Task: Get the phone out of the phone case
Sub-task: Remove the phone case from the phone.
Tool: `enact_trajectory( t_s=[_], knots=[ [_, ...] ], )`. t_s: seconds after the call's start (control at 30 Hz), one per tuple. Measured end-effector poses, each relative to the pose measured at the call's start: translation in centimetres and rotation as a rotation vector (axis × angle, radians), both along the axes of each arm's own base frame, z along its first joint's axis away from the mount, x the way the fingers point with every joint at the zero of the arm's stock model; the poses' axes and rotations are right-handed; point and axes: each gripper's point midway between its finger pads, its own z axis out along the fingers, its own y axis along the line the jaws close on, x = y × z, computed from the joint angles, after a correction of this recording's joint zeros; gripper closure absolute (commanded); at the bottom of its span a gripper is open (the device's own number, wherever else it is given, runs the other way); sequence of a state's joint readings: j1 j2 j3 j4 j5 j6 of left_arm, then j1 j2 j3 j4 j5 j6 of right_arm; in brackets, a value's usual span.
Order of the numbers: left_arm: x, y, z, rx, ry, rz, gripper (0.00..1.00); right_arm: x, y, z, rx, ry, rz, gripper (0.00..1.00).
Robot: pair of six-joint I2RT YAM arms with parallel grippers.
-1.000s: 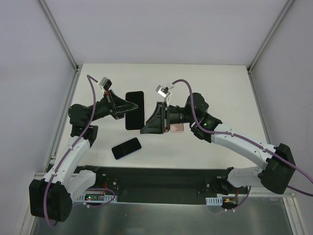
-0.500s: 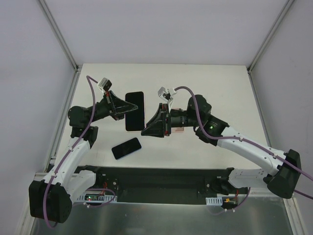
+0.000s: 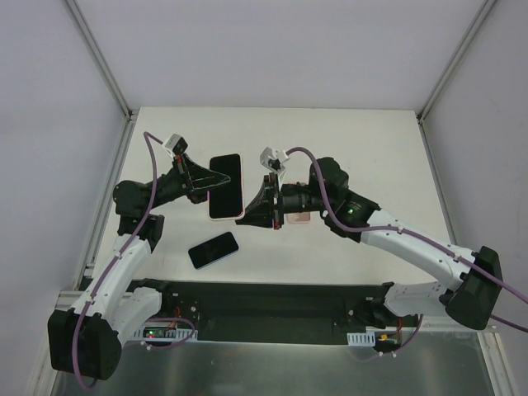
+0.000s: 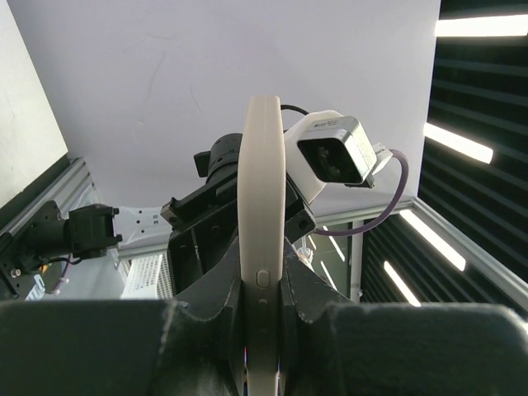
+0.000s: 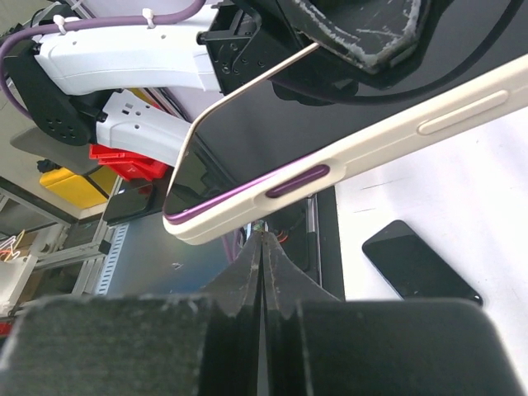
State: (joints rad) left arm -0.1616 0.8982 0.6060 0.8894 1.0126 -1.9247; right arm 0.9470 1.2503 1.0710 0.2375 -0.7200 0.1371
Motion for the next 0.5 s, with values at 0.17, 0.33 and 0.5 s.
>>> enact_trajectory(
  t_s=[0.17,0.33,0.5],
  knots=[
    [0.0,0.0,-0.1,0.002,0.009,0.000,1.00,-0.4,0.0,-0.3,-0.017,0.029,0.022,0.57],
    [0.1,0.0,-0.1,0.003,0.011,0.000,1.00,-1.3,-1.0,-0.1,-0.026,0.042,0.030,0.37],
    [0.1,0.0,-0.2,0.003,0.011,0.000,1.00,-2.2,-2.1,2.0,0.013,0.011,0.041,0.37]
  ],
)
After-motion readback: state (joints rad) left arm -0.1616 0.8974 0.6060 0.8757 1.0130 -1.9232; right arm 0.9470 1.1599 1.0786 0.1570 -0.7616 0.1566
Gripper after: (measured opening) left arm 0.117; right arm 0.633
